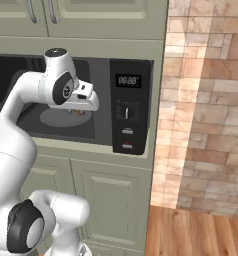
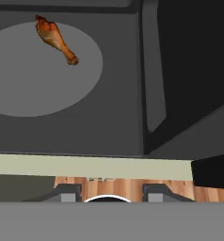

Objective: Close the microwave door.

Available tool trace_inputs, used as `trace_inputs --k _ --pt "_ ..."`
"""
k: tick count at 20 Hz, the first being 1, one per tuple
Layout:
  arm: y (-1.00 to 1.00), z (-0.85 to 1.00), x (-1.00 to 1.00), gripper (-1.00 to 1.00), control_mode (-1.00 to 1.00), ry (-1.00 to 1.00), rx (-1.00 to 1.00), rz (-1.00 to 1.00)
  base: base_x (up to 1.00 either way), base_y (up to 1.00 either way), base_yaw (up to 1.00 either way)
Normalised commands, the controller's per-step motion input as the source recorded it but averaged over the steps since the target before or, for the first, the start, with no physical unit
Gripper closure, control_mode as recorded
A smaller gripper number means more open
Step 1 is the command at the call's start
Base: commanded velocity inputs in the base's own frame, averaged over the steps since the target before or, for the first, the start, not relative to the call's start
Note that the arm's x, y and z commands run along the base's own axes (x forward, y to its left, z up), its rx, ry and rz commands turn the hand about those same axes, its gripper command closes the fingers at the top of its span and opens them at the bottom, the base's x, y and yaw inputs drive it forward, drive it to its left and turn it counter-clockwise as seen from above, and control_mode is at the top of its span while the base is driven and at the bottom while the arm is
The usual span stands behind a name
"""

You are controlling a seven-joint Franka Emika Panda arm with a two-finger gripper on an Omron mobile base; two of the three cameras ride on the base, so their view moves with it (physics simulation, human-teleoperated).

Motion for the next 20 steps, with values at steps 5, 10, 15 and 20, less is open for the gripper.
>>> trace_inputs --k 5,10,15,20 --pt "0.00 0.00 0.00 -1.00 1.00 0.00 0.00 0.00 -0.09 0.09 0.00" --pt "0.00 0.00 0.00 -1.00 1.00 0.00 0.00 0.00 -0.29 0.34 0.01" --pt "0.00 0.00 0.00 -1.00 1.00 0.00 0.00 0.00 -0.33 0.46 0.01" --pt "0.00 0.00 0.00 -1.00 1.00 0.00 0.00 0.00 -0.11 0.11 0.00"
